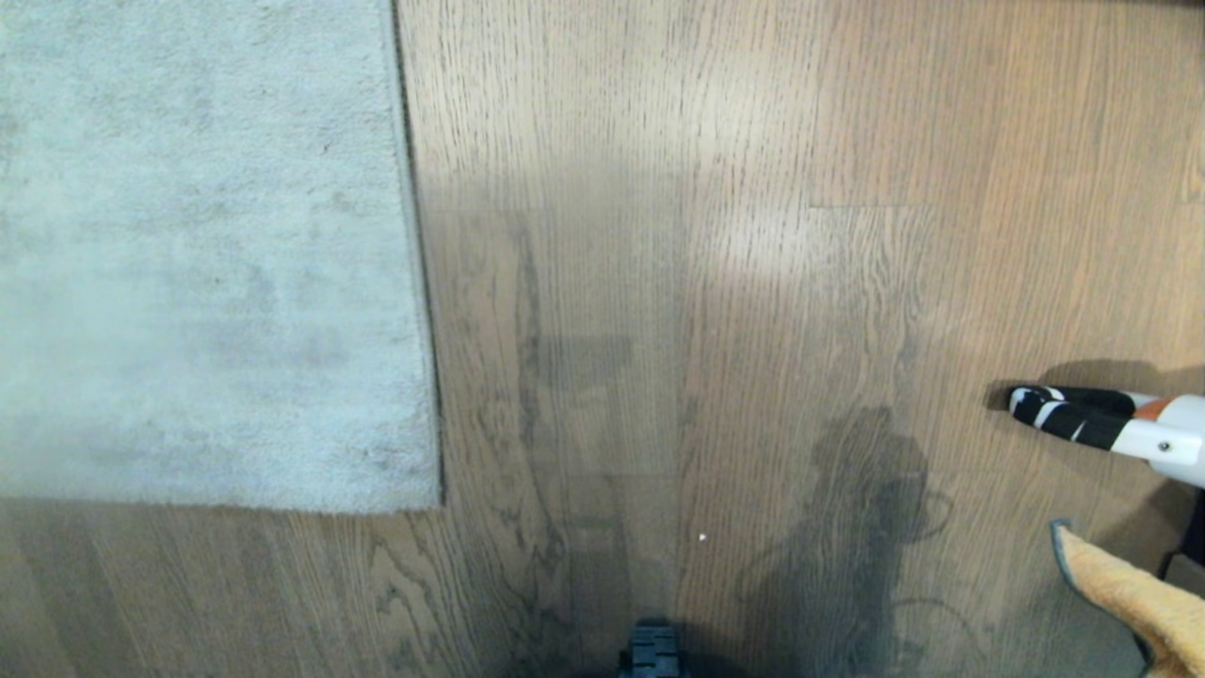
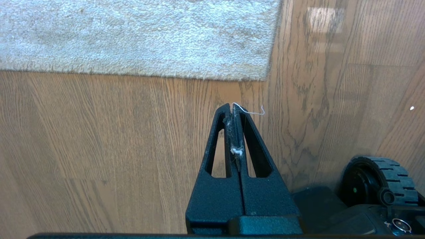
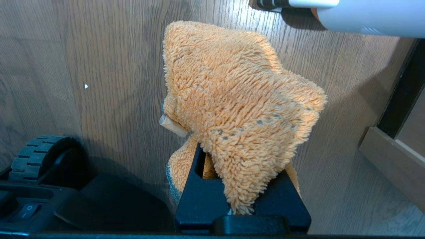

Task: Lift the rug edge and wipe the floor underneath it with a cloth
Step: Lift up the carpet

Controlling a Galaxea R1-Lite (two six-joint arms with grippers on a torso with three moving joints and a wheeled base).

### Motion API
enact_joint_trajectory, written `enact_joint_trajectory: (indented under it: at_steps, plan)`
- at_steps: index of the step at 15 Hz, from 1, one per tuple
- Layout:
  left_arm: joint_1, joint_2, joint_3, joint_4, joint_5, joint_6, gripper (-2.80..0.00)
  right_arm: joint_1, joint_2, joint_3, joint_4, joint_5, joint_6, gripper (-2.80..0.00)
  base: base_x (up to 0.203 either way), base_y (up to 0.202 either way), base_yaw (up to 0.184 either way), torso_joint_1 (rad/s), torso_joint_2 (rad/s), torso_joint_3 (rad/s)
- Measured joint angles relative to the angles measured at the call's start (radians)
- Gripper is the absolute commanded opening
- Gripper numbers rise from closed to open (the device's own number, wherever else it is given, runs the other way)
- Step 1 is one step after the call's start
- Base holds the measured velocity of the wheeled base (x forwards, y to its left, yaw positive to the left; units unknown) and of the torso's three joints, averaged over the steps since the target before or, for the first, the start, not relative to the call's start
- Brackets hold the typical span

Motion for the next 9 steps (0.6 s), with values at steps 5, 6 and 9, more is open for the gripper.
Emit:
enact_joint_trajectory:
  at_steps: [5,6,9]
  plan:
    - [0.0,0.0,0.0,0.0,0.0,0.0,-2.8,0.0,-0.01,0.0,0.0,0.0,0.001,-2.8,0.0,0.0,0.0,0.0,0.0,0.0]
    - [0.0,0.0,0.0,0.0,0.0,0.0,-2.8,0.0,-0.01,0.0,0.0,0.0,0.001,-2.8,0.0,0.0,0.0,0.0,0.0,0.0]
    - [0.0,0.0,0.0,0.001,0.0,0.0,-2.8,0.0,-0.011,0.0,0.0,0.0,0.001,-2.8,0.0,0.0,0.0,0.0,0.0,0.0]
